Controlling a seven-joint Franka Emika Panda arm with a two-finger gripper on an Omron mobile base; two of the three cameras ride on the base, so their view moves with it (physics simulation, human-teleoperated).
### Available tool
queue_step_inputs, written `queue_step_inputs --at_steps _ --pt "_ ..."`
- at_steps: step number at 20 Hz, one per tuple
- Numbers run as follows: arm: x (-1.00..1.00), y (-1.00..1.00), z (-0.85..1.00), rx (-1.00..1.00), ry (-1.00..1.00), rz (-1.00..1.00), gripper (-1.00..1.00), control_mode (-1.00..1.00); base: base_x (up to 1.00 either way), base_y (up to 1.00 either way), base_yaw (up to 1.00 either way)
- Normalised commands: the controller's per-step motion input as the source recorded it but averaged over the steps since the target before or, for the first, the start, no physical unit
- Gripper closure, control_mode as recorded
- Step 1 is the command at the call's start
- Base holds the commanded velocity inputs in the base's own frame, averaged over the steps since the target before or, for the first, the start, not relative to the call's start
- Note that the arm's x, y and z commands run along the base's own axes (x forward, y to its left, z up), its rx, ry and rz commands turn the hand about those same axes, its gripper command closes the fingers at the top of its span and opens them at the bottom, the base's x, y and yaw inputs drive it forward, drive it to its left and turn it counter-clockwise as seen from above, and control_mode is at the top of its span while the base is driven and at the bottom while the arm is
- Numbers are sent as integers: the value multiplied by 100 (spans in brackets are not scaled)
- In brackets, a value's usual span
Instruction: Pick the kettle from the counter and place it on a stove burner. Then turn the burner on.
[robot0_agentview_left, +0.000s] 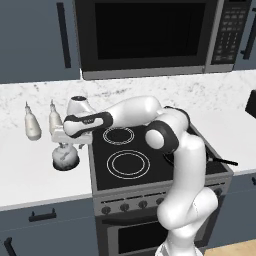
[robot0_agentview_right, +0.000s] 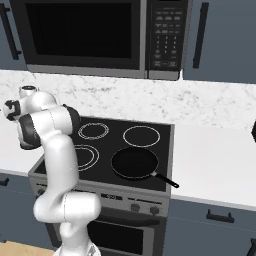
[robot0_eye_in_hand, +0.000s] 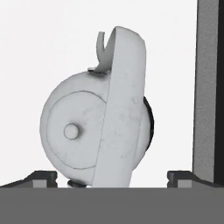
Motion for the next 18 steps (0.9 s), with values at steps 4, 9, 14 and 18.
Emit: queue_step_inputs --at_steps 4,9,14,18 --pt "0 0 0 0 0 0 100 -100 0 0 0" --pt "0 0 1 0 0 0 100 -100 0 0 0" --pt "0 0 1 0 0 0 100 -100 0 0 0" --pt "-37 0 17 -3 -6 0 100 -100 0 0 0"
